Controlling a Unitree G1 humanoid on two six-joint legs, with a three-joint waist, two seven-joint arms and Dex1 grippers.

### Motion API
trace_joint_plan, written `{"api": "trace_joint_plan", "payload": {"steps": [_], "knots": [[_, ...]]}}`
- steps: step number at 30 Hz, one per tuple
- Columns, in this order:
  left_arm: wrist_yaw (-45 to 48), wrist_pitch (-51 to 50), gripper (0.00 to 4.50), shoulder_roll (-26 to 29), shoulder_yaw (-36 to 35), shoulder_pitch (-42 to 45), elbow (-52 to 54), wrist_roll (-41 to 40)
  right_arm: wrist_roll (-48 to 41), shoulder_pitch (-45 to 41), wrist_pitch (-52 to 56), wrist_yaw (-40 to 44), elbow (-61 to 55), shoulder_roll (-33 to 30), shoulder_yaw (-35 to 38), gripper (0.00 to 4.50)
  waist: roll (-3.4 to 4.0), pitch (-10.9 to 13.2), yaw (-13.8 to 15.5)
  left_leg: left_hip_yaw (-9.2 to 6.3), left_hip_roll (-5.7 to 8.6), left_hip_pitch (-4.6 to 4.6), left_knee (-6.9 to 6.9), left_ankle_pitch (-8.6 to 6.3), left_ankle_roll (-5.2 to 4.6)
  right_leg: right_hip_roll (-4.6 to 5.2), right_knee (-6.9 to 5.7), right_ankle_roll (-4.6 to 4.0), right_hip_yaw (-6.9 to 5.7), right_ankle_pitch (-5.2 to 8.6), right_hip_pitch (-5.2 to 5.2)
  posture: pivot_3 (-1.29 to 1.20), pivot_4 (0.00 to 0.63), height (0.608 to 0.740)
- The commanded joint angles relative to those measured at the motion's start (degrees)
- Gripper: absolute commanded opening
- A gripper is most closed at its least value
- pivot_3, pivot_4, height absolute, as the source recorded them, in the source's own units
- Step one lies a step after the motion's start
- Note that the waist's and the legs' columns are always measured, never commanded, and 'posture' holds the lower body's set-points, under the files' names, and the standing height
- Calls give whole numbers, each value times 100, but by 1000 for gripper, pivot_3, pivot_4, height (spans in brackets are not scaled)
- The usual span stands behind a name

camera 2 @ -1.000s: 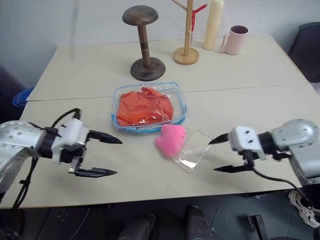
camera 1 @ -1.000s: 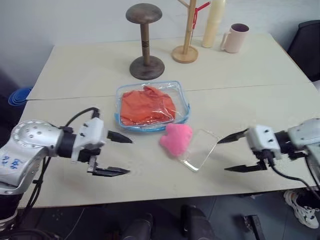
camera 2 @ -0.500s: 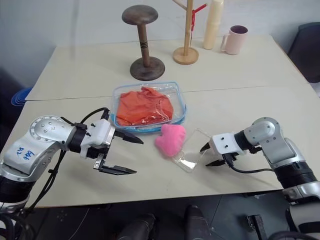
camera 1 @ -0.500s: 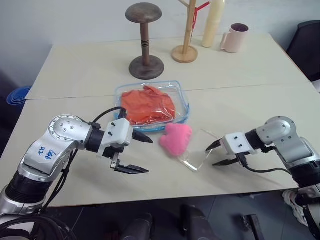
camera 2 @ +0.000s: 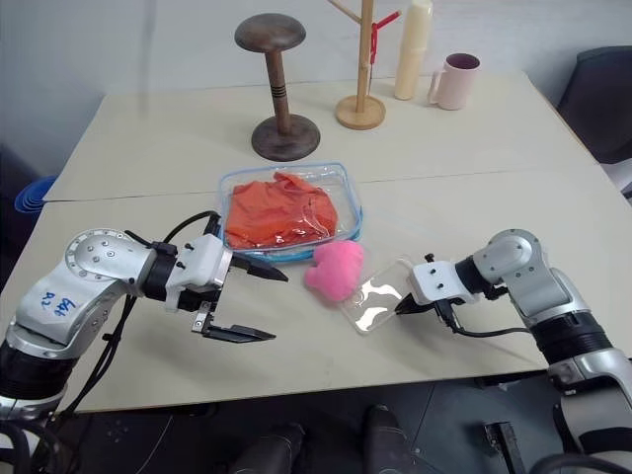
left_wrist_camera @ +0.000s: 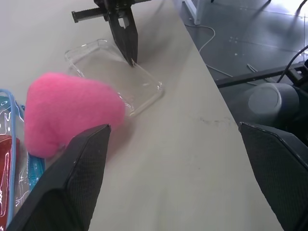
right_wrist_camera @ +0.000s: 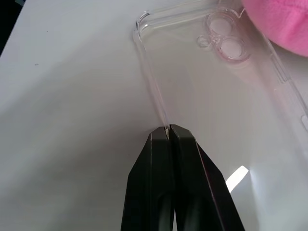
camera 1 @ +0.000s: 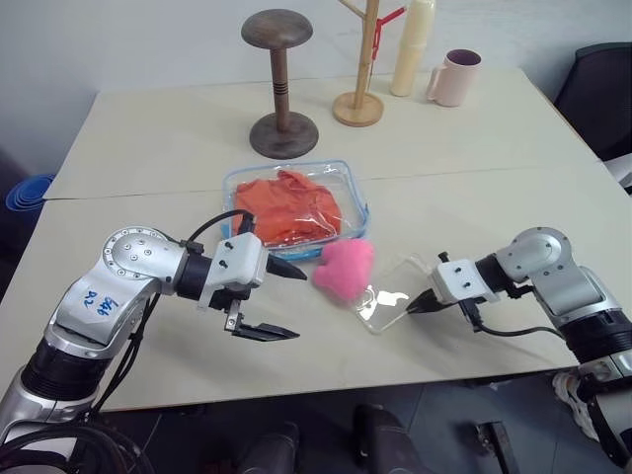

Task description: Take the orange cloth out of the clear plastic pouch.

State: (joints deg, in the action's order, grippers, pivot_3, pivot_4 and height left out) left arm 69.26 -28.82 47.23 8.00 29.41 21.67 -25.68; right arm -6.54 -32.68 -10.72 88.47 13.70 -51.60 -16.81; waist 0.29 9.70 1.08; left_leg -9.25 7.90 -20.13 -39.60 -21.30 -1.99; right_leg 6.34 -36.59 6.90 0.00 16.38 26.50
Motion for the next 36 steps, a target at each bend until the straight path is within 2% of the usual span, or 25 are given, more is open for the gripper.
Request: {"api": "trace_joint_plan", "payload": {"steps": [1, 4, 6, 12, 14, 18, 22, 25, 27, 32, 36], "knots": [[-33, 50, 4500, -48, -42, 135, 77, -22, -168, 520, 414, -169, -533, -366, 450, 26, 0, 0, 60, 0, 0, -1, -3, -1, -1, 0, 1, 0, 0, 0, 0, 0, 150, 740], [-71, 62, 4500, -149, -27, 223, 31, -33, -497, 1343, 894, -535, -950, -791, 1232, 26, 0, 0, 132, -1, 6, -8, -13, -3, -6, 2, 2, 4, 1, -3, -1, 0, 150, 740], [-90, 70, 4500, -257, -18, 311, -28, -51, -810, 2146, 1303, -753, -1129, -1084, 2141, 26, 0, 0, 219, 2, 8, -8, -17, -6, -11, 3, 3, 7, 6, -4, -2, 0, 150, 740], [-43, 214, 4500, -476, 92, 513, -284, 31, -947, 3815, 1694, -1002, -1196, -1409, 3955, 26, -3, 2, 217, 21, 7, -6, -23, -11, -20, -2, 10, 20, 22, -11, -5, 0, 150, 740], [-32, 244, 4500, -558, 137, 595, -350, 34, -863, 3872, 1716, -1263, -1036, -1355, 4113, 26, -4, 2, 167, 32, 4, -1, -21, -12, -20, -6, 9, 22, 32, -12, -4, 0, 150, 740], [-5, 338, 4500, -786, 267, 830, -531, 77, -288, 3116, 1987, -2777, -268, -965, 3812, 26, -5, 3, 67, 47, -2, 5, -23, -11, -20, -7, 8, 25, 33, -21, -6, 0, 150, 740], [-35, 363, 4500, -964, 295, 1025, -652, 78, -134, 2618, 2214, -3380, 315, -609, 3553, 26, -5, 3, 41, 45, -2, 4, -22, -11, -19, -6, 6, 25, 32, -21, -3, 0, 150, 740], [-72, 365, 4500, -1055, 276, 1119, -708, 90, -218, 2448, 2381, -3413, 541, -468, 3447, 577, -5, 3, 34, 47, -1, 1, -27, -11, -20, -6, 7, 25, 33, -22, -2, 0, 150, 740], [-108, 365, 4500, -1089, 241, 1151, -731, 99, -288, 2415, 2420, -3335, 587, -448, 3433, 1132, -5, 3, 35, 46, 0, 1, -33, -11, -20, -6, 7, 29, 33, -24, -4, 0, 150, 740], [-184, 335, 4500, -1080, 171, 1113, -707, 68, -445, 2452, 2478, -3164, 476, -503, 3489, 2750, -4, 3, 28, 45, -2, 2, -32, -11, -20, -8, 7, 29, 33, -24, -5, 0, 150, 740], [-351, 361, 4500, -951, 1, 923, -675, 123, -1069, 2573, 2600, -2468, -457, -725, 3777, 4021, -3, 2, 21, 45, -2, 2, -31, -11, -20, -8, 6, 29, 34, -24, -2, 0, 150, 740]]}}
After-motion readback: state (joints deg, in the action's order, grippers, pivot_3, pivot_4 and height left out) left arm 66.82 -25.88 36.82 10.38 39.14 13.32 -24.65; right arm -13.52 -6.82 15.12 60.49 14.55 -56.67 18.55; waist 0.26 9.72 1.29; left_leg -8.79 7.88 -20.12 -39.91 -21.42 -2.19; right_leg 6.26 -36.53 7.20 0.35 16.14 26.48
